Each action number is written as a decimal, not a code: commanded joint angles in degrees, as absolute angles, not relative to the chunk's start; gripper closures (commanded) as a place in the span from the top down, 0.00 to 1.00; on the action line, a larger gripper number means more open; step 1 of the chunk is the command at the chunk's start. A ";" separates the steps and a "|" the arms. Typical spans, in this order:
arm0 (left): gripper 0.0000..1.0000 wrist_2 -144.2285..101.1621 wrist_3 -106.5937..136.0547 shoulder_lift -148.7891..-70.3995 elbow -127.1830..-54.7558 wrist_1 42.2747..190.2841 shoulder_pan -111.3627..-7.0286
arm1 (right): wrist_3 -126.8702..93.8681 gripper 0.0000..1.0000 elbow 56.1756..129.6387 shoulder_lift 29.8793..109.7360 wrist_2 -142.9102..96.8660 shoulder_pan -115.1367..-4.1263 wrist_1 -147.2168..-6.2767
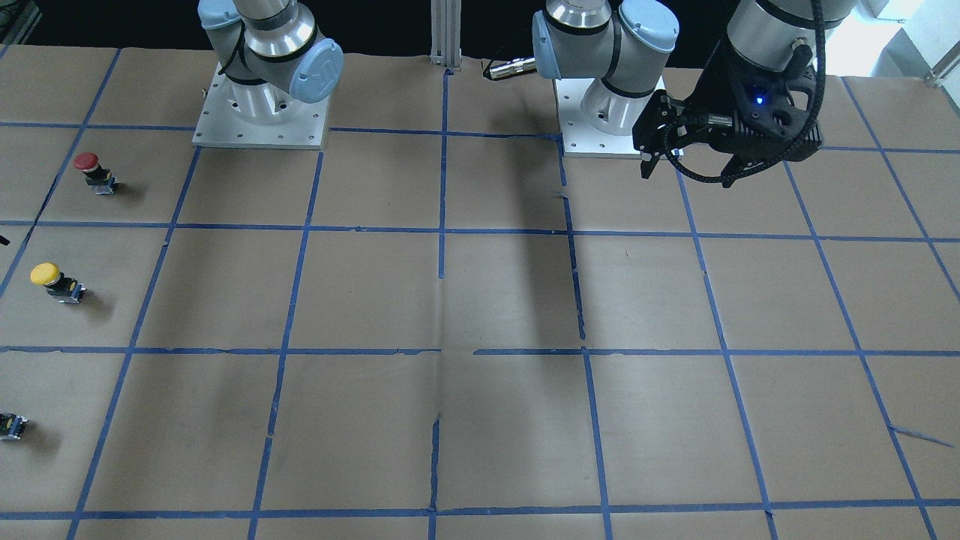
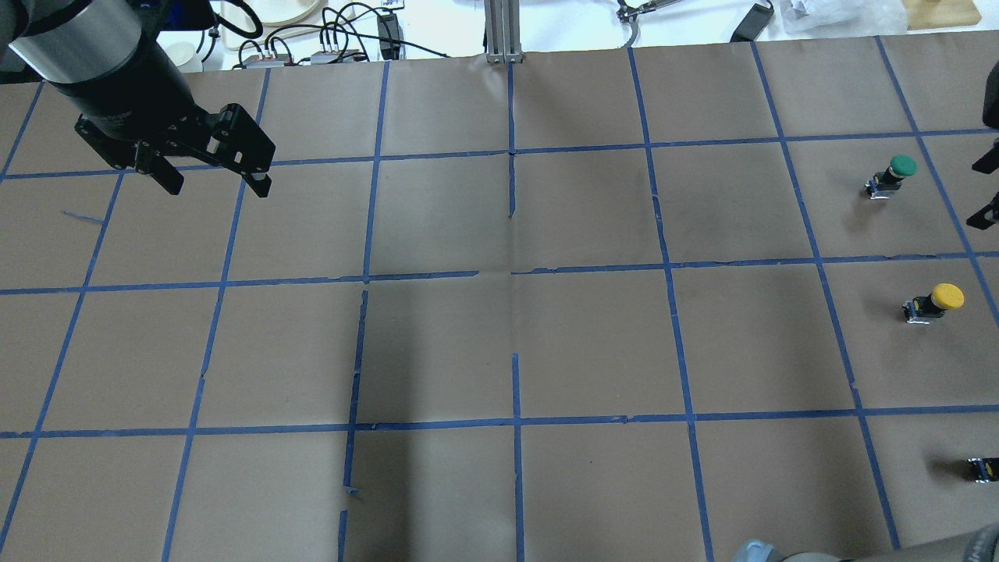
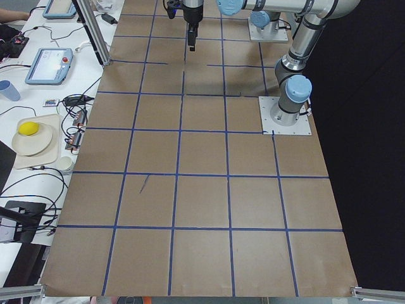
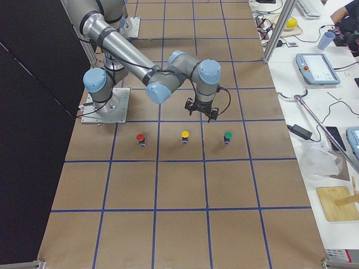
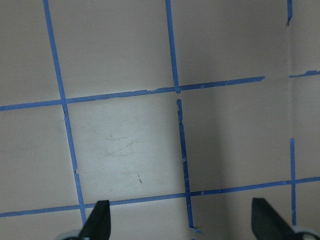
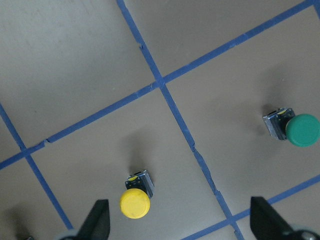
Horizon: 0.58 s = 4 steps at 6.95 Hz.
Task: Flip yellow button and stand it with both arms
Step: 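Open the right gripper and lift it off the standing button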
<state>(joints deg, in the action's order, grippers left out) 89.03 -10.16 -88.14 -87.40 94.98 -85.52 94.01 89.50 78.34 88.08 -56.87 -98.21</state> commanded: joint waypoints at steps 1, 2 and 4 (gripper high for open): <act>1.00 89.03 -10.20 -87.89 -87.63 95.01 -85.52 | 76.20 1.00 79.05 78.31 87.89 -66.83 -88.70; 1.00 89.03 -10.20 -87.98 -87.63 94.92 -85.52 | 68.20 1.00 77.80 78.40 88.59 -74.37 -88.86; 1.00 89.03 -10.20 -87.89 -87.63 94.92 -85.52 | 39.97 1.00 77.78 78.49 87.81 -84.85 -89.29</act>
<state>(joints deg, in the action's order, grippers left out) 89.03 -10.20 -87.92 -87.62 94.93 -85.52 57.15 78.13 78.41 88.32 -78.30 -88.98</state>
